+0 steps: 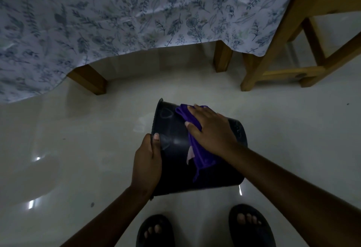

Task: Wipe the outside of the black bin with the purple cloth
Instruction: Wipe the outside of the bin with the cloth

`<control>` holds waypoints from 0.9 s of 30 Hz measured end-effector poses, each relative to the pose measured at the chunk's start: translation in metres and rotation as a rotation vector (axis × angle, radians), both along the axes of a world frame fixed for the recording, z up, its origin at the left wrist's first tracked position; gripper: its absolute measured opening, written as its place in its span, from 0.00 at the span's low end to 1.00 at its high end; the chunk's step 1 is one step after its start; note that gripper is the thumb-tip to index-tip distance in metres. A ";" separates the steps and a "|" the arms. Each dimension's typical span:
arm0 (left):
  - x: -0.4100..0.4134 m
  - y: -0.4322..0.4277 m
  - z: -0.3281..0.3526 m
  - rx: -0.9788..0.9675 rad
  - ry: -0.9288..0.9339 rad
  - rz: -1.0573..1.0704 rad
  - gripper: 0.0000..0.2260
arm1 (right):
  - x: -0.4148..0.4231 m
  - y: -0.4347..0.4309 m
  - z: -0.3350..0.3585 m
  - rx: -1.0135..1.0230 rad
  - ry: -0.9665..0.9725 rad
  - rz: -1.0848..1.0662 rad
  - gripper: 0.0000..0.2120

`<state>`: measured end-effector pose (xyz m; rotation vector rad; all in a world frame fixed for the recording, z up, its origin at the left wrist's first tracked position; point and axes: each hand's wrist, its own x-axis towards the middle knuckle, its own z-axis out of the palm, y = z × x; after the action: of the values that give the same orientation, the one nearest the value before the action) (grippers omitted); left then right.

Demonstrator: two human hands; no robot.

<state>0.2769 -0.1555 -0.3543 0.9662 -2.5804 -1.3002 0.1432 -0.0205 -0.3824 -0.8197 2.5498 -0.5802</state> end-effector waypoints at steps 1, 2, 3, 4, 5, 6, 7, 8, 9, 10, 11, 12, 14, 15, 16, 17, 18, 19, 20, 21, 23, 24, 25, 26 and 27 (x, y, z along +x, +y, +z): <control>0.001 -0.001 -0.001 -0.003 -0.009 0.000 0.16 | 0.001 0.001 0.000 0.006 -0.006 -0.003 0.28; 0.000 -0.003 -0.001 -0.004 -0.018 -0.004 0.16 | 0.009 0.003 0.000 0.015 0.016 -0.005 0.28; -0.001 -0.005 -0.001 -0.007 -0.029 -0.014 0.15 | 0.023 0.007 0.000 0.021 0.063 0.003 0.28; -0.003 -0.008 -0.001 -0.015 -0.041 -0.030 0.15 | 0.040 0.013 0.001 0.029 0.121 0.027 0.28; -0.005 -0.010 0.000 -0.030 -0.050 -0.046 0.15 | 0.059 0.021 0.001 0.042 0.170 0.064 0.29; -0.005 -0.012 -0.001 -0.046 -0.054 -0.057 0.15 | 0.077 0.029 -0.001 0.050 0.200 0.108 0.30; -0.005 -0.013 -0.002 -0.056 -0.053 -0.061 0.15 | 0.091 0.036 -0.004 0.048 0.219 0.149 0.31; -0.003 -0.012 -0.003 -0.063 -0.052 -0.060 0.15 | 0.100 0.041 -0.008 0.040 0.232 0.185 0.31; -0.001 -0.011 -0.003 -0.071 -0.051 -0.058 0.15 | 0.103 0.044 -0.010 0.033 0.240 0.212 0.31; 0.001 -0.011 -0.003 -0.083 -0.049 -0.060 0.15 | 0.102 0.043 -0.011 0.029 0.240 0.222 0.31; 0.003 -0.011 -0.003 -0.096 -0.046 -0.069 0.15 | 0.097 0.040 -0.010 0.023 0.233 0.215 0.30; 0.004 -0.011 -0.003 -0.105 -0.039 -0.082 0.15 | 0.090 0.036 -0.008 0.014 0.220 0.194 0.29; 0.006 -0.012 -0.004 -0.116 -0.022 -0.100 0.16 | 0.071 0.025 -0.004 -0.003 0.165 0.122 0.28; 0.007 -0.013 -0.004 -0.117 -0.022 -0.102 0.17 | 0.059 0.020 -0.002 -0.013 0.131 0.079 0.27; 0.007 -0.013 -0.004 -0.118 -0.026 -0.101 0.18 | 0.047 0.014 -0.002 -0.023 0.095 0.042 0.27; 0.007 -0.012 -0.004 -0.120 -0.030 -0.102 0.18 | 0.035 0.009 -0.001 -0.025 0.054 0.017 0.27; 0.007 -0.011 -0.003 -0.123 -0.032 -0.102 0.18 | 0.024 0.005 -0.002 -0.022 0.015 0.003 0.27; 0.006 -0.011 -0.002 -0.129 -0.036 -0.101 0.19 | 0.016 0.003 -0.002 -0.018 -0.016 -0.005 0.27; 0.004 -0.010 -0.001 -0.136 -0.045 -0.094 0.19 | 0.014 0.002 -0.002 -0.012 -0.032 -0.010 0.27; 0.002 -0.010 0.000 -0.142 -0.056 -0.083 0.19 | 0.016 0.003 -0.001 -0.003 -0.030 -0.011 0.27; -0.001 -0.010 0.000 -0.153 -0.081 -0.054 0.19 | 0.038 0.011 0.000 0.030 0.056 0.033 0.27; -0.003 -0.010 -0.001 -0.151 -0.093 -0.046 0.18 | 0.055 0.017 0.000 0.046 0.120 0.072 0.28; -0.006 -0.011 -0.001 -0.143 -0.103 -0.044 0.18 | 0.072 0.023 0.000 0.058 0.166 0.113 0.29; -0.009 -0.012 -0.001 -0.136 -0.109 -0.045 0.17 | 0.087 0.029 -0.002 0.059 0.200 0.157 0.30; -0.012 -0.012 -0.001 -0.140 -0.110 -0.050 0.16 | 0.096 0.035 -0.006 0.054 0.230 0.202 0.30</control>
<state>0.2647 -0.1678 -0.3550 0.9798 -2.7512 -1.0883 0.2397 0.0142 -0.3880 -1.1676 2.6277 -0.3706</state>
